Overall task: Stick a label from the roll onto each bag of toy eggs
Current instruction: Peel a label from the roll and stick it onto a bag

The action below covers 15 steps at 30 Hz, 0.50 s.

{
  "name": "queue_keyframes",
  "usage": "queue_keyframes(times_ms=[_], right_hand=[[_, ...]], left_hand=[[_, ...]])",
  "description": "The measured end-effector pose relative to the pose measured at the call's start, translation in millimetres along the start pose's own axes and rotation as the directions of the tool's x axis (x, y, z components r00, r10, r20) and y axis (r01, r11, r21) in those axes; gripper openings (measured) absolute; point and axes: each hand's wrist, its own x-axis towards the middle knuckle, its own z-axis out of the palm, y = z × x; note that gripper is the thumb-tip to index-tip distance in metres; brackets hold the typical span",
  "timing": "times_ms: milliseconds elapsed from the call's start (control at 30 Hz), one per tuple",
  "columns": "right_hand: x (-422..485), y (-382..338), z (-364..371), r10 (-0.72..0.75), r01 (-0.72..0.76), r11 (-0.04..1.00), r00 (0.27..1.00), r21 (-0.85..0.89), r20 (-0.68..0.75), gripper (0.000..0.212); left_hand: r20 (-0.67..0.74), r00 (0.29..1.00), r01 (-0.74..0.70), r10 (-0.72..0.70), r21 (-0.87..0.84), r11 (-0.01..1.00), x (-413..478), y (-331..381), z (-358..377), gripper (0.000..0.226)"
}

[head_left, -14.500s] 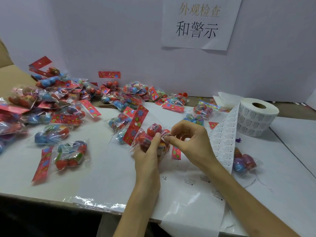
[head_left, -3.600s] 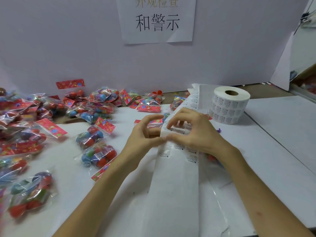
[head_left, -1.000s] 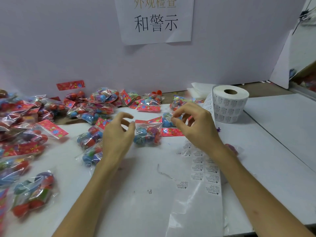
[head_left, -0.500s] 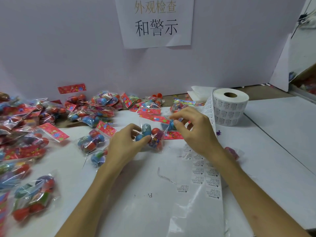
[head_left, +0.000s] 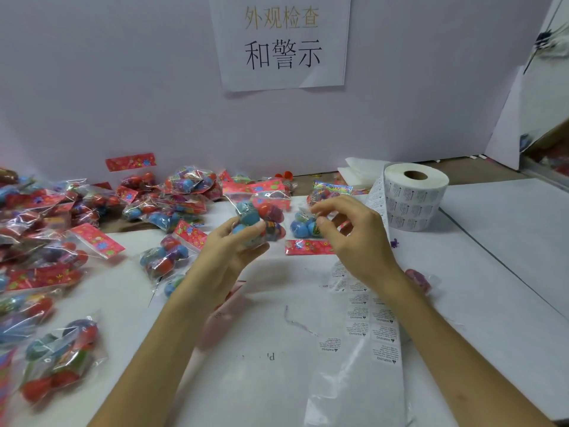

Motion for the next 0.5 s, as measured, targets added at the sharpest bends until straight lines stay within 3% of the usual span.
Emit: queue_keyframes(times_ms=[100,233,500], right_hand=[[2,-3,1,0.146,-0.160,0.962,0.986,0.220,0.079,0.019],[1,-10,3,0.291,-0.393,0.751,0.918,0.531,0.268,0.023],[-3,-17,15,0.371,-0.618,0.383,0.784,0.687,0.498,0.023]], left_hand=[[-0.079,0.997,-0.005,0.007,0.016,1.000,1,0,1,0.056],[-0.107,0.994,0.011,-0.014,-0.024,1.000,2,0,0,0.048],[-0.148,0.989,0.004,-0.024,-0.136,0.991,2,2,-1,0.049]])
